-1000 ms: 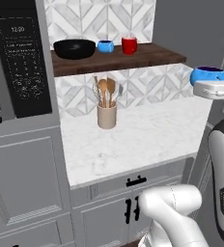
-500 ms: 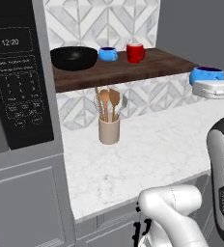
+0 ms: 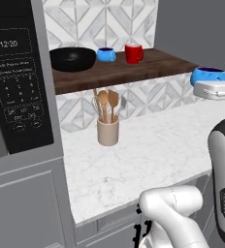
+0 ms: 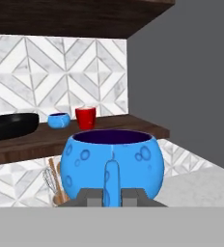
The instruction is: Gather all objects into one cabinet and sort the glasses and bowls to opposite sides.
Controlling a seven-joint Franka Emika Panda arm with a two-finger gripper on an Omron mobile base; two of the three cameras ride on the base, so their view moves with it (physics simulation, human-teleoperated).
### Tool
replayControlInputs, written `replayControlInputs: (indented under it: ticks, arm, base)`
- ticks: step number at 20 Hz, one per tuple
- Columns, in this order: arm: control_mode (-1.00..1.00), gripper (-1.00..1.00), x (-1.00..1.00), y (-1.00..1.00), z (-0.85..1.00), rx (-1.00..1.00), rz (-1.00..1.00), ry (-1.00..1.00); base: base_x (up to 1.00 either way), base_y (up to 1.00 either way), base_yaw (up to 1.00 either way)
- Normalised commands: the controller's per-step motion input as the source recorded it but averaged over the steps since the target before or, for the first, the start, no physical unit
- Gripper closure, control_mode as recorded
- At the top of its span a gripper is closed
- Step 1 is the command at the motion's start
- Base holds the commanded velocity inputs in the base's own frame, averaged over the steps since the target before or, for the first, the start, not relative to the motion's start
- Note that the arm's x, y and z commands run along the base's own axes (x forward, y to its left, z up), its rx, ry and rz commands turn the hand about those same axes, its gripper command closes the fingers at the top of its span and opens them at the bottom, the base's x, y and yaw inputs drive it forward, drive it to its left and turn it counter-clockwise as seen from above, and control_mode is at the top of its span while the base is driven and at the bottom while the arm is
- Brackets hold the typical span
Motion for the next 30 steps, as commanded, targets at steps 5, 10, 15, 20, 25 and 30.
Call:
replayControlInputs:
  ticks: [5,10,15,20,25,30]
  arm:
    - [1.00,1.00,0.00,0.00,0.00,0.00,0.00,0.00]
    - [-1.00,1.00,0.32,0.00,0.15,-0.01,-0.14,-0.07]
    - [-1.00,1.00,0.57,0.02,0.20,-0.04,-0.11,-0.07]
    - [-1.00,1.00,0.38,-0.09,0.02,0.00,0.02,0.00]
    - [-1.00,1.00,0.25,-0.14,0.00,0.00,0.09,0.00]
    - [-1.00,1.00,0.20,0.00,0.00,0.00,0.02,0.02]
  base:
    - [0.22,0.00,-0.11]
    - [0.03,0.00,-0.03]
    - [0.00,0.00,0.00]
    - [0.00,0.00,0.00]
    - [0.00,0.00,0.00]
    - [0.00,0.00,0.00]
